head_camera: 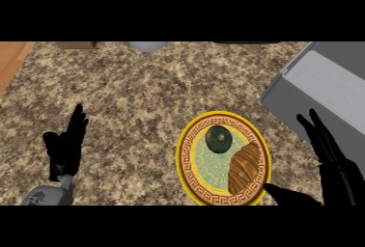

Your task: Pick the squash from the plate and place it in the cardboard box

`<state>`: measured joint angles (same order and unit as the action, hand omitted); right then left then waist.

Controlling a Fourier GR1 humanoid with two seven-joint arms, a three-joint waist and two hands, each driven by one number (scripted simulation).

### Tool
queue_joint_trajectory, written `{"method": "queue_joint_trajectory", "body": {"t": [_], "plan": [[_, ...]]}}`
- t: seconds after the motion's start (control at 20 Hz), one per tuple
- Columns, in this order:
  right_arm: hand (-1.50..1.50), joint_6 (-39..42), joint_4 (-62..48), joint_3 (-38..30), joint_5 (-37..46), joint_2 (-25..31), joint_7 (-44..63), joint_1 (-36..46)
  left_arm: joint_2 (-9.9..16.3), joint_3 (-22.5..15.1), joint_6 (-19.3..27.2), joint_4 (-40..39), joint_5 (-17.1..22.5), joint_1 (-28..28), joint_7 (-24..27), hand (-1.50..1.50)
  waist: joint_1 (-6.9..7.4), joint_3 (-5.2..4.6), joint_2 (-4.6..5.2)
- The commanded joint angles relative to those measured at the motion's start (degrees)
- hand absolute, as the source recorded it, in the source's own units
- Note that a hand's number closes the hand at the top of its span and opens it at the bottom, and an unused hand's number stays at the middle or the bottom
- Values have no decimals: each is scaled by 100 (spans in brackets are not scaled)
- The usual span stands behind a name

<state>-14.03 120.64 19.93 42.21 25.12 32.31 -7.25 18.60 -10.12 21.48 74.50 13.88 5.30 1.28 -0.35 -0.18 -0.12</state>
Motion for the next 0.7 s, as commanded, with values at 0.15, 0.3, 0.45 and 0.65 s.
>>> {"method": "queue_joint_trajectory", "body": {"t": [0.15,0.3,0.45,0.65], "plan": [[-150,1853,521,723,421,-299,2065,955,-136,-75,26,111,-158,-108,-48,0,83,9,6],[-150,2202,39,1008,567,-866,2620,1534,-174,-11,75,64,-257,-11,-62,0,93,12,12],[-150,2757,-195,615,247,-896,2802,1850,-246,92,-45,-162,-263,56,42,0,64,14,14],[-150,3061,-783,600,245,-1388,3211,2231,-248,239,-171,-346,-209,231,50,0,72,13,22]]}}
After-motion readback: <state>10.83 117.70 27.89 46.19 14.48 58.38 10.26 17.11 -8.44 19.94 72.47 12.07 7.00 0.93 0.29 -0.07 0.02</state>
